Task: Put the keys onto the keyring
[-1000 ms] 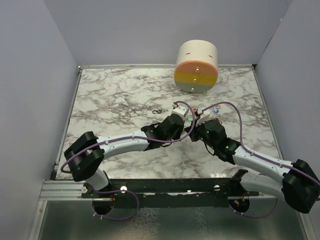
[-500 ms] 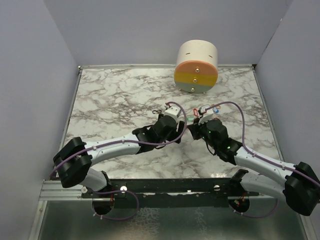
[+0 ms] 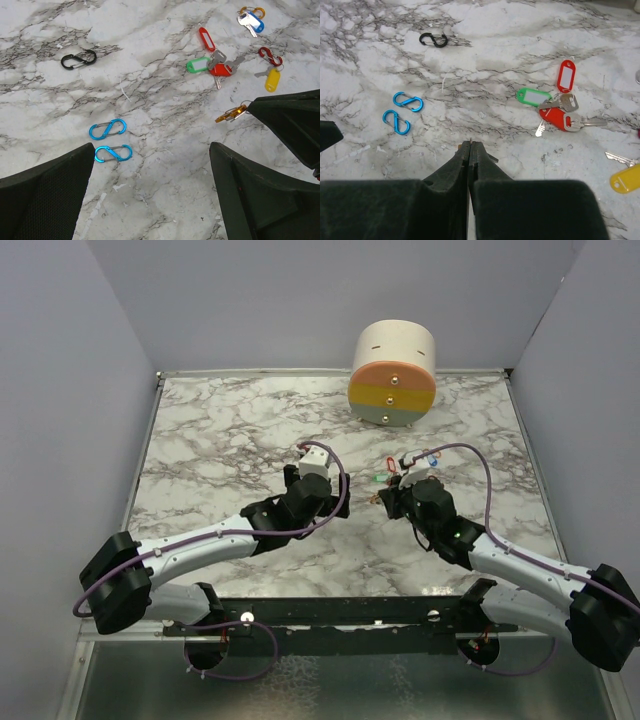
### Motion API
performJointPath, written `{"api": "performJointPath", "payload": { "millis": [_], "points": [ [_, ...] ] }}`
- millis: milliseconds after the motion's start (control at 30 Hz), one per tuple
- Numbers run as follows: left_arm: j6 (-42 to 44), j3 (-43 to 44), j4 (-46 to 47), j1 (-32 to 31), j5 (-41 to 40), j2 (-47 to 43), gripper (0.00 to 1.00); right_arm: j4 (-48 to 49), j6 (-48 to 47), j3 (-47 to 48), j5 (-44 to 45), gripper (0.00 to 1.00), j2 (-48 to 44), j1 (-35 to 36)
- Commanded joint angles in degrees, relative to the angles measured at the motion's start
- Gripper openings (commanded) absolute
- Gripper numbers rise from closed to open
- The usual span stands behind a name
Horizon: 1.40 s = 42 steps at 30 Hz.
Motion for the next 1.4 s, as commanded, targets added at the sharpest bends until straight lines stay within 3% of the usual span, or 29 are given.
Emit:
{"api": "performJointPath", "payload": {
  "millis": [0, 100, 333, 600, 1067, 1200, 1267, 1367],
  "points": [
    [-0.92, -0.82, -0.55, 0.30, -2.63, -0.94, 0.99, -2.11, 2.39, 1.22, 5.44, 0.01, -0.45, 0.21],
    [-0.91, -0.72, -0.79, 0.41, -2.69, -0.67, 0.99, -4.17, 4.77, 1.58, 9.36, 0.01, -0.83, 0.14],
    [-1.05, -1.09, -0.98, 0.63, -2.75, -0.84, 0.99, -19.29, 17.14, 5.83, 25.63, 0.01, 0.18, 0.16],
    [-1.22, -0.75, -0.65, 0.80, -1.87, -0.25, 0.99, -33.44, 32.73, 6.42, 35.27, 0.01, -3.24, 0.13],
    [-0.17, 0.68, 0.03, 0.98, 0.47, 3.76, 0.99, -50.01, 56.57, 5.03, 41.04, 0.01, -6.72, 0.11],
    [-0.29, 0.38, 0.07, 0.98, 0.40, 3.53, 0.99, -52.09, 59.23, 4.85, 41.98, 0.01, -7.30, 0.12],
    [-0.28, 0.24, 0.30, 0.98, 0.36, 3.43, 0.99, -52.12, 59.15, 4.70, 41.93, 0.09, -7.75, 0.12],
    [-0.25, 0.17, 0.23, 0.98, 0.49, 3.47, 0.99, -51.30, 58.36, 4.41, 42.00, 0.34, -8.52, 0.08]
  ]
}}
